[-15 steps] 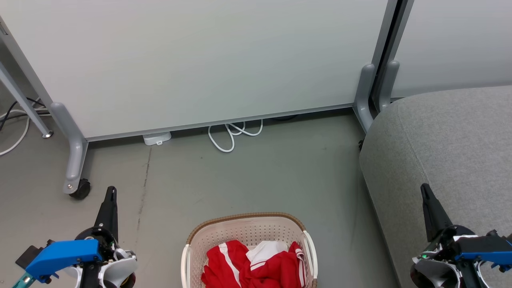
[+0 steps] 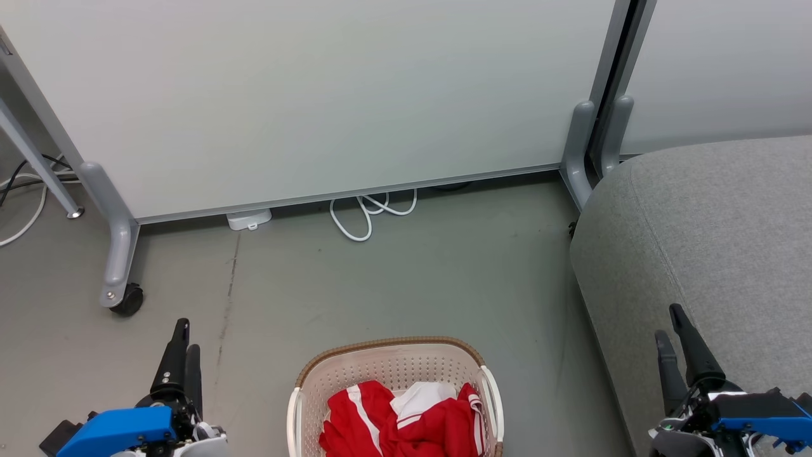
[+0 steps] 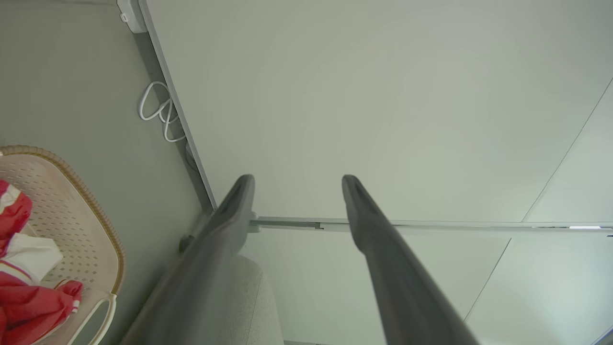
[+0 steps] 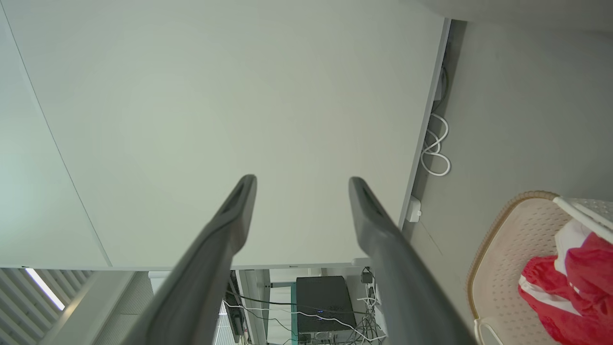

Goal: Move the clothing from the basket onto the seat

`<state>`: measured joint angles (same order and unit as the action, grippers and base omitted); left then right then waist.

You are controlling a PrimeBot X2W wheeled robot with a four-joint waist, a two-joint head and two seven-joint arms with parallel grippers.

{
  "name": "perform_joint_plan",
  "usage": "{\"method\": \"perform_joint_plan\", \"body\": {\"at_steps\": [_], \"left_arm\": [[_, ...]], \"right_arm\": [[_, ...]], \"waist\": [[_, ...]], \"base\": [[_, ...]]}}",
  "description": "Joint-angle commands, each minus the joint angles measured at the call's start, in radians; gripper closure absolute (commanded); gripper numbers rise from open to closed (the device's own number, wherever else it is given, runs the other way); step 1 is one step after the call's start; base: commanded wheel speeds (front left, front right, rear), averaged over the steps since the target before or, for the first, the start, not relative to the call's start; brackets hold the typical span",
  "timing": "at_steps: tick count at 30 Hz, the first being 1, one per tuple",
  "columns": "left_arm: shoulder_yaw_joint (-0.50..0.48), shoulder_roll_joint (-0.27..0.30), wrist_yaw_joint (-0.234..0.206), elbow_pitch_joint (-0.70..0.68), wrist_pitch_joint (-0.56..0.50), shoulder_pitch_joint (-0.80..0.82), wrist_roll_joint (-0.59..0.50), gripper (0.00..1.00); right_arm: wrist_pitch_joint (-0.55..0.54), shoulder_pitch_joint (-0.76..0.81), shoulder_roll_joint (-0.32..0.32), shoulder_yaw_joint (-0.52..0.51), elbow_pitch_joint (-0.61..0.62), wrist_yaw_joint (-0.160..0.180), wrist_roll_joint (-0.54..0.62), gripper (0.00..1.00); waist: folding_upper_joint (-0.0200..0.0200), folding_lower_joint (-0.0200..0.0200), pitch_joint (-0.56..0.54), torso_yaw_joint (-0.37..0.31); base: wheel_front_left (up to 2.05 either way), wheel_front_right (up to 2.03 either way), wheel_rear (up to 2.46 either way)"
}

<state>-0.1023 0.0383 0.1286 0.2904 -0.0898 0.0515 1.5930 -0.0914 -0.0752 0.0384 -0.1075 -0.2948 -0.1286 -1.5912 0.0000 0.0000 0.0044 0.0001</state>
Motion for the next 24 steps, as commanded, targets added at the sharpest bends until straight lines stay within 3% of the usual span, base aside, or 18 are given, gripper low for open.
{"method": "perform_joint_plan", "body": {"at_steps": [1,10,24], "left_arm": [[0.008,0.007,0.0,-0.021,0.011,0.03,-0.018,0.0],[0.02,0.008,0.0,-0.04,0.053,0.046,-0.158,0.0],[0.06,0.01,-0.013,-0.075,0.112,0.063,-0.442,0.0]], "right_arm": [[0.012,-0.014,0.004,0.001,0.021,-0.001,0.019,0.0],[0.055,-0.019,0.005,0.005,0.039,-0.001,0.13,0.0],[0.113,-0.027,0.007,0.033,0.084,-0.001,0.409,0.0]], "waist": [[0.0,0.0,0.0,0.0],[0.0,0.0,0.003,-0.001],[0.0,0.0,0.008,-0.001]], "base": [[0.0,0.0,0.0],[0.0,0.0,0.0],[0.0,0.0,0.0]]}}
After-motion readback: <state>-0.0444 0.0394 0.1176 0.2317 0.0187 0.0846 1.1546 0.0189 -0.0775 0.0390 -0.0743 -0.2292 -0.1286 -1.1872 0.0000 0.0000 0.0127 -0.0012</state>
